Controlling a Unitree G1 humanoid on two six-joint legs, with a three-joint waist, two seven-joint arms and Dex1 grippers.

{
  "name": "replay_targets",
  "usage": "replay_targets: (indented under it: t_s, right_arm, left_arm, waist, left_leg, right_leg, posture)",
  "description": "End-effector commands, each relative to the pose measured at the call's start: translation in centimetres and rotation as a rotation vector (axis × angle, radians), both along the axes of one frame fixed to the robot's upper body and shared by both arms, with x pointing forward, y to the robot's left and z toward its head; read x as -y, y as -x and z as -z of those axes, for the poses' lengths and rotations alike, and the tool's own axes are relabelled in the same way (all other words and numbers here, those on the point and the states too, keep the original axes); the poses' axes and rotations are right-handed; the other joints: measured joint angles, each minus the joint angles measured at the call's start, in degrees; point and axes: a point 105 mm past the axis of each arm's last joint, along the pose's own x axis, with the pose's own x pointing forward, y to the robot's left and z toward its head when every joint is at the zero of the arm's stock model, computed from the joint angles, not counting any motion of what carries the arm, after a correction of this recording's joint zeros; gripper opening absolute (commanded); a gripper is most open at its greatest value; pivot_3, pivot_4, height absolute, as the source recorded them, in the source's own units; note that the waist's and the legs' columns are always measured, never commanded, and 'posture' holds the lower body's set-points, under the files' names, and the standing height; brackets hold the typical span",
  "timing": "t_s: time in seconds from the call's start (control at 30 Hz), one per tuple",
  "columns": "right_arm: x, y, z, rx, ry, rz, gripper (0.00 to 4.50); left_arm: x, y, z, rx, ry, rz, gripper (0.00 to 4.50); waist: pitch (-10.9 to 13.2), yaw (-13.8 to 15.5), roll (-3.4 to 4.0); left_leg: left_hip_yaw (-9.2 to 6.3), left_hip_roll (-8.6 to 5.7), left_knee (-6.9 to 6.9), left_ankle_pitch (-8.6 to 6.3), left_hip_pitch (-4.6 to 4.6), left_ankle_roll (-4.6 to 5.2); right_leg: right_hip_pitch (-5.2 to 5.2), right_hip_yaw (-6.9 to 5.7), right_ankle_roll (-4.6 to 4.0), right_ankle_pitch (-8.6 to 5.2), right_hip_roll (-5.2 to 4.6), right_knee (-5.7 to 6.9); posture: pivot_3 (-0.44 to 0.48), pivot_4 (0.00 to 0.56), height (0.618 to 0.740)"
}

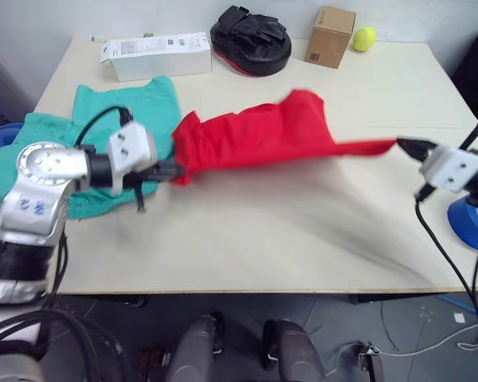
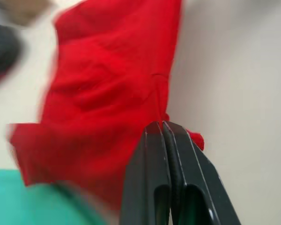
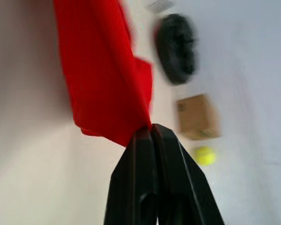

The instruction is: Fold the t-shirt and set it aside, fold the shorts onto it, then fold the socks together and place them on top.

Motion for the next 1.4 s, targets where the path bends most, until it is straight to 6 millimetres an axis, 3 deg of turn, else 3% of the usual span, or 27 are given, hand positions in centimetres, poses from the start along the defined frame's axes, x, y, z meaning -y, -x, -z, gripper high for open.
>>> replay_targets:
  t_s: [0.03, 0.13, 0.27, 0.3, 0.6, 0.73, 0.9, 1.0, 1.17, 1.4]
  right_arm:
    - [0.4, 3.2, 2.8, -0.252, 0.034, -0.066, 0.03]
    - [0.3, 4.7, 3.8, -0.382, 0.029, -0.082, 0.03]
    - [0.8, 7.1, 5.0, -0.585, 0.044, -0.082, 0.03]
    - [1.0, 7.5, 5.2, -0.613, 0.049, -0.080, 0.03]
    - [1.9, 10.7, 5.9, -0.834, 0.043, -0.062, 0.03]
    - [1.3, 10.2, 5.7, -0.814, -0.001, -0.057, 0.03]
    - [-0.6, 9.4, 5.2, -0.784, -0.054, -0.084, 0.03]
    - [-1.8, 9.0, 4.9, -0.773, -0.077, -0.108, 0.00]
    - [-2.4, 8.8, 4.7, -0.777, -0.077, -0.120, 0.00]
    - [-3.0, 8.9, 4.7, -0.788, -0.078, -0.137, 0.00]
  left_arm:
    - [-0.3, 1.3, 0.5, -0.073, -0.022, -0.022, 0.00]
    - [-0.3, 2.6, 1.9, -0.136, -0.067, 0.004, 0.00]
    - [-1.1, 4.8, 4.1, -0.239, -0.143, 0.046, 0.00]
    - [-1.2, 4.9, 4.3, -0.251, -0.148, 0.043, 0.00]
    - [-3.1, 9.2, 6.5, -0.522, -0.270, 0.090, 0.00]
    - [-3.3, 7.9, 6.4, -0.461, -0.253, 0.032, 0.00]
    - [-1.8, 5.6, 5.3, -0.368, -0.144, -0.006, 0.00]
    - [0.1, 5.7, 4.1, -0.351, -0.039, 0.074, 0.55]
    - [2.7, 7.5, 3.7, -0.349, -0.017, 0.266, 2.09]
    - [5.2, 5.7, 4.6, -0.246, -0.014, 0.334, 4.19]
  waist:
    - [0.00, 0.75, 0.00]
    - [0.00, 0.84, 0.12]
    - [-0.06, 0.89, 0.24]
    - [-0.06, 0.88, 0.24]
    - [-0.05, 1.07, 0.23]
    - [-0.05, 1.00, 0.23]
    - [-0.06, 1.19, 0.24]
    - [-0.06, 1.14, 0.24]
    - [-0.05, 1.21, 0.23]
    - [-0.06, 2.18, 0.22]
  left_leg:
    - [-0.02, 0.03, -0.11, -0.11, 0.33, -0.12]
    - [-0.02, 0.11, -0.23, -0.49, 1.02, 0.02]
    - [0.20, 0.13, -0.66, -0.49, 1.12, -0.26]
    - [0.36, 0.21, -0.76, -0.25, 1.09, -0.75]
    - [0.78, 0.48, -0.81, -0.20, 1.07, -0.57]
    - [0.92, 0.50, -0.79, -0.48, 1.14, -0.45]
    - [0.92, 0.53, -0.88, -0.48, 1.10, -0.47]
    - [0.96, 0.53, -0.89, -0.37, 0.94, -0.89]
    - [0.98, 0.58, -0.81, -0.23, 0.93, -0.64]
    - [1.03, 0.56, -0.61, -0.25, 1.02, -0.77]
  right_leg:
    - [0.30, 0.14, -0.10, 0.04, -0.04, -0.13]
    - [0.78, 0.50, -0.25, 0.06, -0.03, -0.07]
    - [0.38, 0.74, -0.58, -0.14, -0.06, 0.00]
    - [0.21, 0.73, -0.66, -0.19, -0.06, 0.05]
    - [0.04, 0.73, -0.66, -0.22, 0.23, 0.09]
    - [0.01, 0.99, -0.70, -0.05, 0.12, 0.07]
    - [-0.15, 1.06, -0.78, -0.03, 0.09, 0.02]
    - [-0.31, 0.99, -0.75, -0.06, 0.11, 0.07]
    - [-0.25, 0.82, -0.66, -0.02, 0.24, 0.14]
    - [-0.05, 0.92, -0.64, 0.09, 0.21, 0.05]
  posture:
    - [0.000, 0.150, 0.740]
    - [0.000, 0.150, 0.740]
    - [0.000, 0.150, 0.740]
    - [0.000, 0.150, 0.740]
    - [0.000, 0.150, 0.740]
    - [0.000, 0.150, 0.740]
    - [0.000, 0.150, 0.740]
    - [0.000, 0.150, 0.740]
    - [0.000, 0.150, 0.740]
    - [0.000, 0.150, 0.740]
